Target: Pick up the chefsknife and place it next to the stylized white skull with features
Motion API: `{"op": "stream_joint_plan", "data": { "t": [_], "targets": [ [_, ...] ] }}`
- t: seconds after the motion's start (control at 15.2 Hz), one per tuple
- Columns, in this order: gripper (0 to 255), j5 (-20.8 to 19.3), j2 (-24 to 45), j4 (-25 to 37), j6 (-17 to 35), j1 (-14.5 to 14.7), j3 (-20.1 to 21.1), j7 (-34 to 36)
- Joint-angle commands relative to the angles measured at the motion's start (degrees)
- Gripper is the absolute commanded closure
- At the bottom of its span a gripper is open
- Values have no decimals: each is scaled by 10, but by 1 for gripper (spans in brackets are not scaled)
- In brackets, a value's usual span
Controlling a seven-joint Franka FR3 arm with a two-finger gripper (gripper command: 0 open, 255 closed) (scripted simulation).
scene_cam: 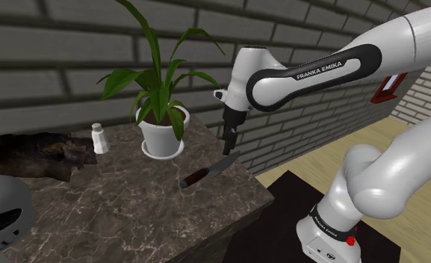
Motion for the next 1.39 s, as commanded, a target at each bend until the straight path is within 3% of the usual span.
{"op": "stream_joint_plan", "data": {
  "t": [0.0, 0.26, 0.73, 1.25, 1.32],
  "targets": [
    [0, 15, 23, 1, 28, 22, 2, -43],
    [0, 44, 64, 2, 74, 57, 9, -114],
    [0, 54, 110, -18, 140, 63, 14, -119],
    [0, 54, 110, -17, 140, 63, 14, -119],
    [255, 54, 110, -17, 140, 63, 14, -119]
  ]
}}
